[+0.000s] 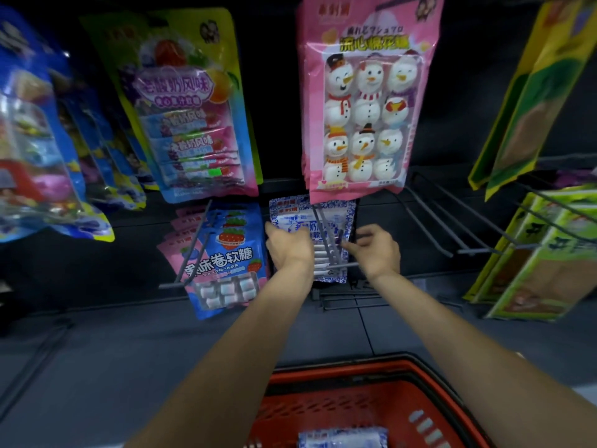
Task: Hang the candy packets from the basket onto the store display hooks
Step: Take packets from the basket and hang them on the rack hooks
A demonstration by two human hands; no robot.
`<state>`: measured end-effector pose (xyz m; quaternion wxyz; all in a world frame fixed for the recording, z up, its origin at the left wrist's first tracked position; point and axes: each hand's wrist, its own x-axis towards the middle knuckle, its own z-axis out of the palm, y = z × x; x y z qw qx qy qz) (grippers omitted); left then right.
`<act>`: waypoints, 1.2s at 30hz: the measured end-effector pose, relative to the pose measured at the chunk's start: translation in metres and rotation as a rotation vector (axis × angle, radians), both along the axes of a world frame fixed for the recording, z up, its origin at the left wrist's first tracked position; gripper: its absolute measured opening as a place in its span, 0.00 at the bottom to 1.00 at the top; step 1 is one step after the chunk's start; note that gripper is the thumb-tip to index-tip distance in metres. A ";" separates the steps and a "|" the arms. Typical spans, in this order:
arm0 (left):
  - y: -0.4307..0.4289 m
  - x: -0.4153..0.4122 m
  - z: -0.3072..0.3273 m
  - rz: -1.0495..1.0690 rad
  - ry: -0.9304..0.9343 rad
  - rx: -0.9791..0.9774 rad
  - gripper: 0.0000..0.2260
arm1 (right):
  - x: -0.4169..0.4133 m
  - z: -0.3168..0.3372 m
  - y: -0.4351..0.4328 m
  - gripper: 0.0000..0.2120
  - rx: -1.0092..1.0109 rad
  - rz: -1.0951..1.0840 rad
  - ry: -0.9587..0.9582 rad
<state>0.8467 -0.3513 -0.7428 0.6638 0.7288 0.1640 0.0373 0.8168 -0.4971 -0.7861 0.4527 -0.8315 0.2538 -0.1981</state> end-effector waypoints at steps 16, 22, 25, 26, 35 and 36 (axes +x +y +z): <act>0.076 -0.164 0.028 -0.475 -0.079 0.313 0.20 | -0.198 0.075 0.025 0.26 -0.224 0.377 0.210; 0.108 -0.247 0.054 -0.711 -0.208 0.582 0.19 | -0.277 0.097 0.040 0.25 -0.187 0.509 0.180; 0.128 -0.275 0.056 -0.771 -0.250 0.712 0.18 | -0.301 0.097 0.042 0.25 -0.194 0.573 0.196; 0.134 -0.281 0.053 -0.771 -0.259 0.743 0.18 | -0.306 0.094 0.042 0.25 -0.190 0.593 0.205; 0.151 -0.302 -0.028 -0.839 -0.227 1.053 0.23 | -0.309 0.022 0.053 0.37 -0.503 0.739 0.592; 0.147 -0.301 -0.041 -0.854 -0.187 1.072 0.24 | -0.309 0.015 0.057 0.37 -0.568 0.766 0.627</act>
